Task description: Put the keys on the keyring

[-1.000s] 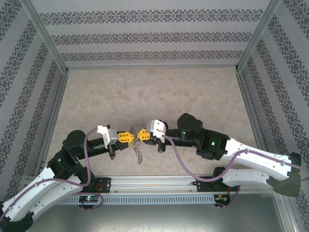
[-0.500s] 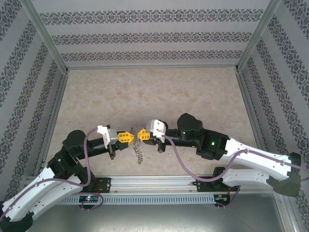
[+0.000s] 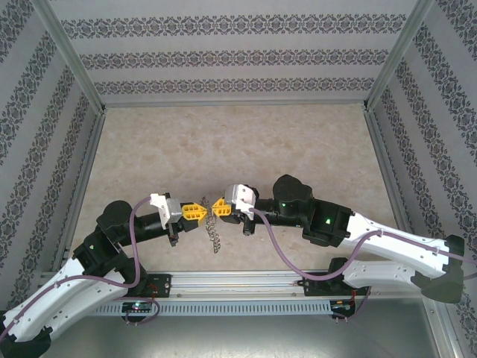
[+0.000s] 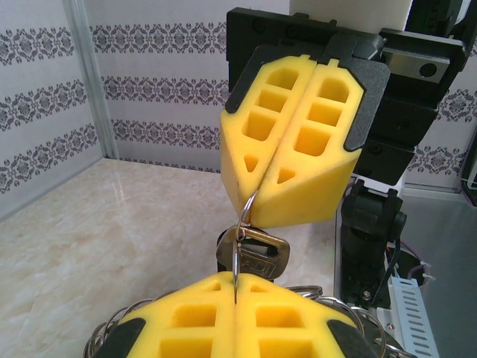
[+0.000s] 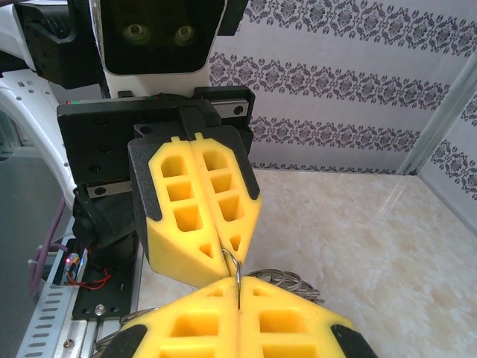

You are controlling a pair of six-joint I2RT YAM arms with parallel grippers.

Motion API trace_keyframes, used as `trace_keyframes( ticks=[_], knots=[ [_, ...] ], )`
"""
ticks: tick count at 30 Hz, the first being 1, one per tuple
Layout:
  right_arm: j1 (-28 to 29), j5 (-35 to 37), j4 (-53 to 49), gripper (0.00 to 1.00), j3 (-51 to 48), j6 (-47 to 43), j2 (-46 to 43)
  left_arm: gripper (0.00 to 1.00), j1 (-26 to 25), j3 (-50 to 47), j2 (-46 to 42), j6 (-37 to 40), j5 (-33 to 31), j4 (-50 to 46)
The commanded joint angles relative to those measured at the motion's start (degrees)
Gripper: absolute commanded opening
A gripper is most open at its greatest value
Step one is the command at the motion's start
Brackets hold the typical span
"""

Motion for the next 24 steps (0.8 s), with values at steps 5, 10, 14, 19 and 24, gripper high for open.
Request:
trace_keyframes(
  ticks=[5,10,14,19,24],
  knots=[
    [0.4,-0.4,-0.4,0.00,0.7,-0.4,0.8,0.00,-0.5,1.9,-0.8,-0.1,1.1,4.6],
    [0.4,0.2,-0.8,0.00,0.7,-0.5,1.3,0.00,-0.5,1.9,-0.9,-0.1,1.2,4.6],
    [0.4,-0.1,-0.7,0.00,0.8,-0.6,1.4,0.00,-0.5,1.9,-1.1,-0.1,1.2,4.5],
    [0.4,-0.4,-1.1,0.00,0.7,-0.7,1.3,0.00,-0.5,2.0,-1.1,0.0,1.1,4.3],
    [0.4,-0.5,-1.3,0.00,0.7,-0.7,1.4,0.00,-0.5,1.9,-1.1,-0.1,1.1,4.4]
  ],
)
